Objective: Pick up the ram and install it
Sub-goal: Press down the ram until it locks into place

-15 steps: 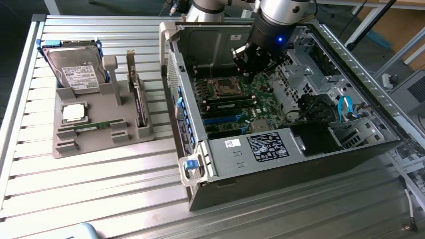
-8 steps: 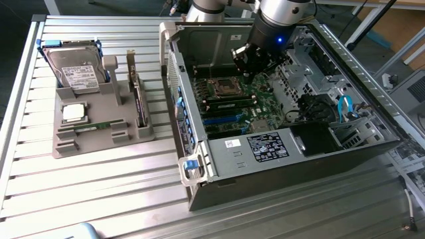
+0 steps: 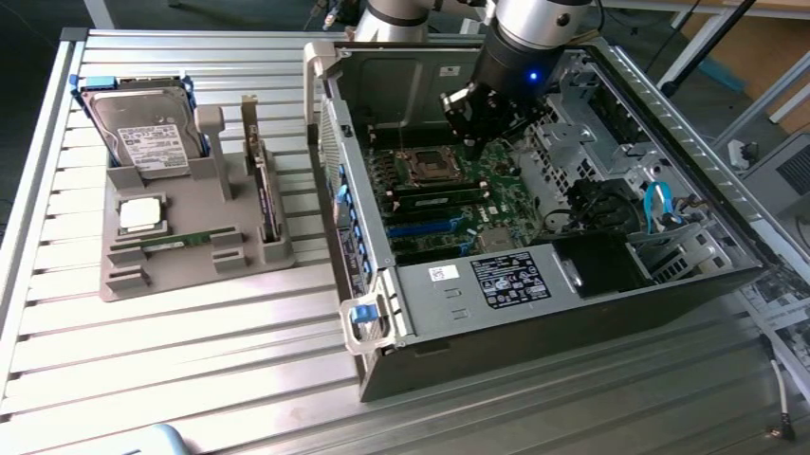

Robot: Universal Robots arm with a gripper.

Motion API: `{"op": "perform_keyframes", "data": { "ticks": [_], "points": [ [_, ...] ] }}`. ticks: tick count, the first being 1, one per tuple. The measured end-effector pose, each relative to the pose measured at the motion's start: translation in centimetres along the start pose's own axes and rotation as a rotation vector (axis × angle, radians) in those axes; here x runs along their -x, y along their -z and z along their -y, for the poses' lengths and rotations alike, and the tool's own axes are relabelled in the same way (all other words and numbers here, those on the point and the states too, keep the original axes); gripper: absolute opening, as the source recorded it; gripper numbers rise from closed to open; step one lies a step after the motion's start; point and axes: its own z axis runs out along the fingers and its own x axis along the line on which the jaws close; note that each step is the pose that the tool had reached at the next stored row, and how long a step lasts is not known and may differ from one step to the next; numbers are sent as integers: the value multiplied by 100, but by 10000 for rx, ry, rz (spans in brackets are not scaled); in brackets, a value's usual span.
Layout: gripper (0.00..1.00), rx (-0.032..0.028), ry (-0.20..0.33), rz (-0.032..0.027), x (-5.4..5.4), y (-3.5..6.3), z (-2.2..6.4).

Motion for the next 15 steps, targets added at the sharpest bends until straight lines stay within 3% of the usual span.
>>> {"op": "perform_keyframes", "data": {
  "ticks": [15],
  "points": [
    [11,-3,1,0,2,0,31]
  ]
}}
